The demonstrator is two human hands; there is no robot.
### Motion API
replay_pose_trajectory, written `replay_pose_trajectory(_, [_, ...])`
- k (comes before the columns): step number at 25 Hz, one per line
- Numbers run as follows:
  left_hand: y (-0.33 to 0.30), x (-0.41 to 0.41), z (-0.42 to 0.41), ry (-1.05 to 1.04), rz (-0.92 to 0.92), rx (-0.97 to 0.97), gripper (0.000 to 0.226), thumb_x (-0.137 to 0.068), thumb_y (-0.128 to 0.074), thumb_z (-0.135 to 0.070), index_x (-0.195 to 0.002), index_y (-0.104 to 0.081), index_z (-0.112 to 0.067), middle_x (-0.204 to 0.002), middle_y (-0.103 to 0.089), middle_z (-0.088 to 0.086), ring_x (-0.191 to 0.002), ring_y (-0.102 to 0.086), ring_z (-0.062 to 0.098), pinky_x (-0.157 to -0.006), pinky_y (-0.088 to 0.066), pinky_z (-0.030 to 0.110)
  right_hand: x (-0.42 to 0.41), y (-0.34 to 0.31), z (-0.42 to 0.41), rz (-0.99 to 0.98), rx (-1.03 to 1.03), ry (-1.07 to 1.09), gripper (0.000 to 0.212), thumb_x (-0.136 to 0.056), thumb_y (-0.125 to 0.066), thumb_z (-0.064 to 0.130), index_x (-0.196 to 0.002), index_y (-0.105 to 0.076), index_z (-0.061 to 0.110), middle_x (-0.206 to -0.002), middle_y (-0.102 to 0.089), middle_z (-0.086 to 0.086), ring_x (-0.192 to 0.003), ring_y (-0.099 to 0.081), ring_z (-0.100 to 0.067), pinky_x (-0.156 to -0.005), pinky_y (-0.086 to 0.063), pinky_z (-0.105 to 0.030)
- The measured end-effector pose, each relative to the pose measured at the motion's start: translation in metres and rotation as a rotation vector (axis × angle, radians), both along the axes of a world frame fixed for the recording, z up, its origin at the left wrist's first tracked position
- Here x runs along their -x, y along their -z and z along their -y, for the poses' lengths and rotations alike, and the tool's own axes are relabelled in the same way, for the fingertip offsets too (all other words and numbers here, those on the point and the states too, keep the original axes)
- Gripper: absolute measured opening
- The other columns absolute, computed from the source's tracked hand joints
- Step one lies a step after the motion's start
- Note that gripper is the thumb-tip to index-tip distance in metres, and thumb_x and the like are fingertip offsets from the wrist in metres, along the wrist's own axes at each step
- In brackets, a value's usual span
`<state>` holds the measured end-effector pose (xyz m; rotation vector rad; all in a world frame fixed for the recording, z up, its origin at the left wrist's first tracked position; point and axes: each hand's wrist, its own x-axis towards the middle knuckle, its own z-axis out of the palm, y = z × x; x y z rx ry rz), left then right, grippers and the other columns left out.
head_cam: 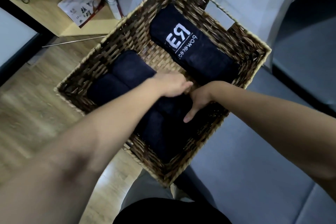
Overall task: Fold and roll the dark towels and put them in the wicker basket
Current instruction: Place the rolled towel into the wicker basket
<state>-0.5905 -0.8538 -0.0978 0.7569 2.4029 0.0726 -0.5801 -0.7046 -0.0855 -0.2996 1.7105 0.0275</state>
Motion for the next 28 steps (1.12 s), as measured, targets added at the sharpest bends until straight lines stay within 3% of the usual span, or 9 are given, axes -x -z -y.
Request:
replay_pose_trajectory(2, [0.003,-0.019,-0.021,-0.028,0.047,-0.063,0.058,-0.107,-0.024,-0.052,-0.113,-0.068,-0.015,-0.132,-0.064,0.017,-0.125,-0.056,0.037,-0.105,-0.04,0.044,0.007,-0.016,-0.012,0.024,-0.052,0.012,0.115,-0.073,-0.079,0.065,-0.16,-0.024,0.013,-0.157,-0.039,-0.005,-0.142,-0.04,-0.028,-0.115,-0.035,-0.039])
replay_pose_trajectory(4, [0.008,-0.024,-0.025,0.026,0.012,-0.066,0.056,-0.108,-0.025,-0.05,-0.118,-0.067,-0.015,-0.132,-0.064,0.016,-0.125,-0.057,0.036,-0.102,-0.041,0.042,0.016,-0.028,-0.025,-0.009,-0.068,-0.023,0.098,-0.076,-0.08,0.059,-0.153,-0.04,0.012,-0.145,-0.052,-0.005,-0.128,-0.052,-0.026,-0.108,-0.043,-0.037])
replay_pose_trajectory(6, [0.008,-0.029,-0.028,0.092,0.016,-0.068,0.053,-0.106,-0.026,-0.051,-0.119,-0.066,-0.019,-0.131,-0.065,0.013,-0.122,-0.059,0.036,-0.102,-0.044,0.042,0.022,-0.034,-0.036,-0.179,-0.017,-0.084,0.071,-0.082,-0.08,0.049,-0.138,-0.056,0.013,-0.13,-0.062,-0.005,-0.113,-0.06,-0.026,-0.096,-0.051,-0.038])
replay_pose_trajectory(9, [0.004,-0.045,-0.046,0.132,0.081,-0.083,0.057,-0.104,-0.027,-0.06,-0.121,-0.065,-0.021,-0.128,-0.065,0.013,-0.12,-0.059,0.035,-0.098,-0.044,0.041,0.022,-0.028,-0.049,-0.345,0.068,-0.07,0.052,-0.09,-0.073,0.034,-0.136,-0.054,0.02,-0.13,-0.061,-0.006,-0.11,-0.06,-0.027,-0.094,-0.052,-0.043])
replay_pose_trajectory(12, [-0.001,-0.051,-0.057,0.153,0.082,-0.055,0.065,-0.102,-0.024,-0.065,-0.121,-0.065,-0.02,-0.127,-0.065,0.013,-0.121,-0.059,0.034,-0.098,-0.042,0.04,0.021,-0.025,-0.054,-0.338,0.092,-0.041,0.054,-0.096,-0.068,0.03,-0.145,-0.047,0.019,-0.141,-0.055,-0.007,-0.121,-0.055,-0.027,-0.093,-0.045,-0.036])
replay_pose_trajectory(15, [-0.004,-0.056,-0.051,0.149,0.123,-0.034,0.063,-0.103,-0.021,-0.064,-0.122,-0.067,-0.026,-0.129,-0.065,0.011,-0.126,-0.056,0.034,-0.102,-0.04,0.039,0.028,-0.025,-0.06,-0.398,0.092,0.004,0.062,-0.099,-0.063,0.04,-0.152,-0.041,0.019,-0.154,-0.044,-0.005,-0.137,-0.046,-0.028,-0.108,-0.039,-0.039])
replay_pose_trajectory(18, [-0.004,-0.065,-0.046,0.103,0.188,-0.011,0.071,-0.1,-0.014,-0.07,-0.097,-0.068,-0.024,-0.125,-0.067,0.009,-0.125,-0.057,0.031,-0.104,-0.039,0.042,0.032,-0.021,-0.063,-0.384,0.071,0.034,0.064,-0.1,-0.053,0.055,-0.153,-0.041,0.021,-0.159,-0.038,-0.005,-0.144,-0.039,-0.028,-0.117,-0.033,-0.043])
replay_pose_trajectory(21, [-0.006,-0.066,-0.045,0.07,0.19,-0.018,0.074,-0.092,-0.006,-0.08,-0.07,-0.052,-0.027,-0.117,-0.069,0.007,-0.122,-0.058,0.029,-0.104,-0.038,0.042,0.03,-0.021,-0.061,-0.344,0.063,0.102,0.076,-0.096,-0.044,0.07,-0.155,-0.039,0.022,-0.162,-0.034,-0.003,-0.148,-0.033,-0.027,-0.119,-0.029,-0.045])
replay_pose_trajectory(28, [-0.006,-0.067,-0.042,0.103,0.165,-0.008,0.072,-0.097,-0.008,-0.073,-0.074,-0.055,-0.024,-0.12,-0.069,0.01,-0.122,-0.058,0.031,-0.101,-0.039,0.041,0.033,-0.026,-0.058,-0.329,0.082,0.174,0.072,-0.099,-0.037,0.069,-0.153,-0.044,0.022,-0.161,-0.037,-0.005,-0.148,-0.033,-0.028,-0.116,-0.027,-0.043])
